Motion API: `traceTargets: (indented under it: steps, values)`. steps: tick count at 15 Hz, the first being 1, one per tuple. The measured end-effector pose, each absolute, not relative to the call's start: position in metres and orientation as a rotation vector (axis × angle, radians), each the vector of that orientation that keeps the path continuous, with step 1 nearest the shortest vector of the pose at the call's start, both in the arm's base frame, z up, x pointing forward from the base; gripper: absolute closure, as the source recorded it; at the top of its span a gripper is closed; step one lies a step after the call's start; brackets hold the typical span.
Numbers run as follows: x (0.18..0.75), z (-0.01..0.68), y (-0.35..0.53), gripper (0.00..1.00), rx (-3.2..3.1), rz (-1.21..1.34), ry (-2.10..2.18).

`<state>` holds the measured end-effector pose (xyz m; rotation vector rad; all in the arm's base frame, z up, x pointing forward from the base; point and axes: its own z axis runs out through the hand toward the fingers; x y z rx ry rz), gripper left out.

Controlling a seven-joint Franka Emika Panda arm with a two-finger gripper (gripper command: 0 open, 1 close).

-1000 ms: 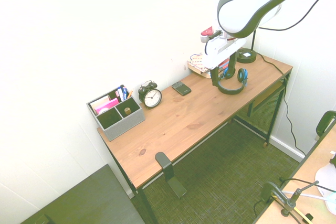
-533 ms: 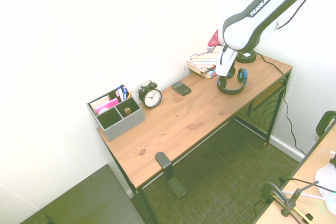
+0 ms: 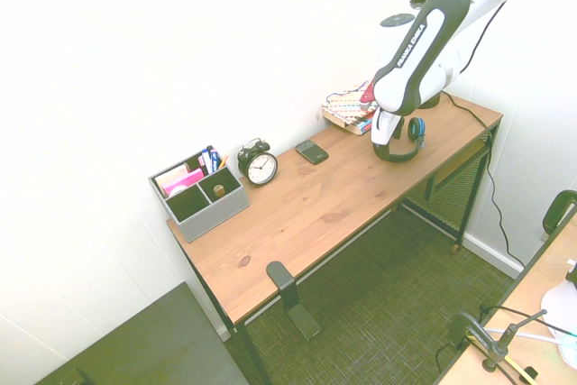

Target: Hang the headphone

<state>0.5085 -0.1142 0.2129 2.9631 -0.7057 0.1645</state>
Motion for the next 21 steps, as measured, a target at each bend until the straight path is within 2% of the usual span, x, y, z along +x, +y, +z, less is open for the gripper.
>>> traceTargets:
  steps: [9,21]
  values:
    - [0.533,0.180,-0.129,1.00,2.974,0.133,-0.755]
    - [0.532,0.163,-0.141,1.00,2.967,0.095,-0.784]
